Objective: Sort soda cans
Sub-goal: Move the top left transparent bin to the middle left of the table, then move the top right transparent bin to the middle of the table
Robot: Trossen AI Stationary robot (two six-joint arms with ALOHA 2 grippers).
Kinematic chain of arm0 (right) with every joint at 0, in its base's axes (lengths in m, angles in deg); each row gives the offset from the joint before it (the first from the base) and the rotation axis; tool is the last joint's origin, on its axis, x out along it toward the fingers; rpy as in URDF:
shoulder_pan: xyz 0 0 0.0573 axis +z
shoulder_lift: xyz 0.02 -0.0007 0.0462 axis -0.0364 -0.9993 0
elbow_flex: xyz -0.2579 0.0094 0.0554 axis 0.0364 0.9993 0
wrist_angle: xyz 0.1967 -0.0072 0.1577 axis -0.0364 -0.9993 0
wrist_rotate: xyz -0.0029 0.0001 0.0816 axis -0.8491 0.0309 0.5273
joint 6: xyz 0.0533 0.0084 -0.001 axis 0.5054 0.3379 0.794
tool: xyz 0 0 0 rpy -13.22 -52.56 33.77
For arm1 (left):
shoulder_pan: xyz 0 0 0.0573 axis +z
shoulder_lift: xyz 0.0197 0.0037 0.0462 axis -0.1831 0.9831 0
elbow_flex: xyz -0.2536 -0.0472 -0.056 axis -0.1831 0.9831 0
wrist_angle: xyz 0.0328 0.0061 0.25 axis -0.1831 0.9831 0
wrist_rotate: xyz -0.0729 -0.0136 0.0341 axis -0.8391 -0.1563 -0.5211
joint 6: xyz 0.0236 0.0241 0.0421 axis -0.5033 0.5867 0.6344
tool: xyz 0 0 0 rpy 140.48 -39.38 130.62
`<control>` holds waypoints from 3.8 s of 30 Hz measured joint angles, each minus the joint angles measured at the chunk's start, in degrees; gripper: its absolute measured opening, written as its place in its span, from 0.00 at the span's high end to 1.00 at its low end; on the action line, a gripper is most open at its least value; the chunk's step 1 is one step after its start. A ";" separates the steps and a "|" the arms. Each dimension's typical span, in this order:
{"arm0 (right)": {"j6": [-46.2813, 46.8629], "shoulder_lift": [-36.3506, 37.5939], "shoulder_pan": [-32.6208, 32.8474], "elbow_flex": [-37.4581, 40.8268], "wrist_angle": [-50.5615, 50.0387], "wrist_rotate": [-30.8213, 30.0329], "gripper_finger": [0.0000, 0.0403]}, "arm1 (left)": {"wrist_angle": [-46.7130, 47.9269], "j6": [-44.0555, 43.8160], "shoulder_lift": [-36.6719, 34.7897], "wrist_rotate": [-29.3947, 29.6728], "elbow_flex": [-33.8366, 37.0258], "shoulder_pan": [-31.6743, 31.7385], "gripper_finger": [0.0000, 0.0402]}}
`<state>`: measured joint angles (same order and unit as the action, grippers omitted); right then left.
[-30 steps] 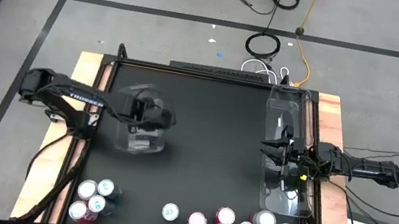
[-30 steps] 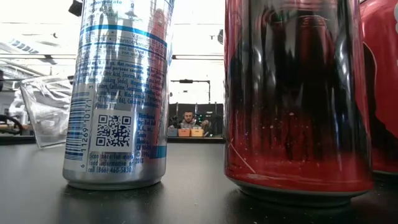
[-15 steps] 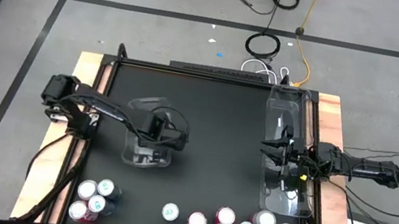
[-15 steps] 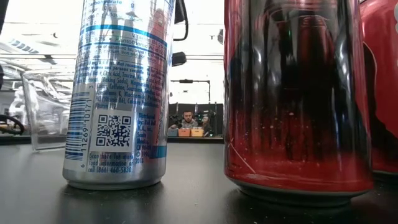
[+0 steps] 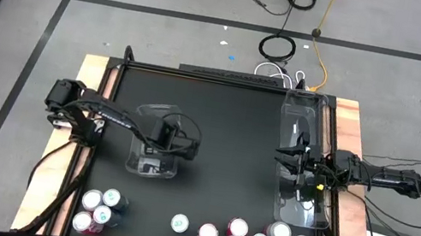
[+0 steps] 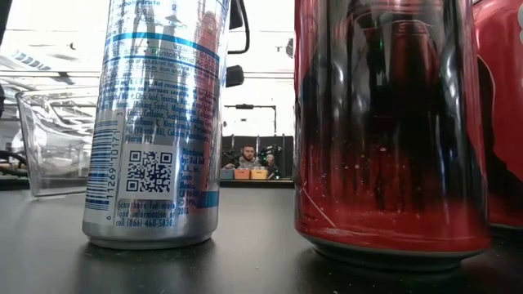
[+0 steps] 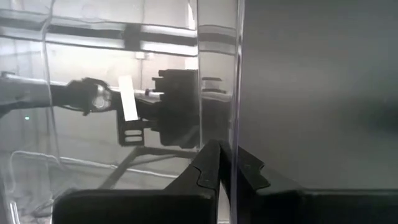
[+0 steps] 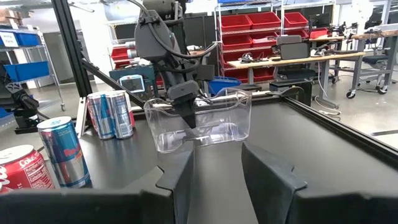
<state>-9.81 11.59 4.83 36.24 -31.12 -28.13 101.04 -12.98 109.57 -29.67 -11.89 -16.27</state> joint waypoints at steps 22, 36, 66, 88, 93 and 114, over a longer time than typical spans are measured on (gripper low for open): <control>0.00 -0.01 -0.01 -0.02 -0.01 0.00 0.68 | 0.20 0.28 0.00 -4.00 0.00 0.07 0.94; 0.00 0.00 -0.01 0.00 -0.01 0.01 0.68 | 0.14 0.48 -0.41 -5.16 0.00 0.07 0.65; 0.00 -0.02 0.00 -0.02 -0.01 0.02 0.68 | -15.14 49.62 -21.43 9.07 -0.04 0.59 0.64; 4.29 -0.04 -0.01 -0.03 4.32 -0.39 0.68 | -7.72 89.98 -21.40 3.97 0.04 -1.47 0.64; 1.78 -3.39 -0.02 -6.28 3.51 -4.35 0.69 | -4.57 90.54 -21.40 2.09 0.46 -1.55 0.64; 30.09 -62.52 -8.23 -66.04 -55.24 -21.30 0.98 | -39.72 99.19 -33.64 -6.14 27.25 -2.19 0.64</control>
<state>20.27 -50.93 -3.40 -29.80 -86.36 -49.43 61.32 86.20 75.93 -35.81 15.35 -18.46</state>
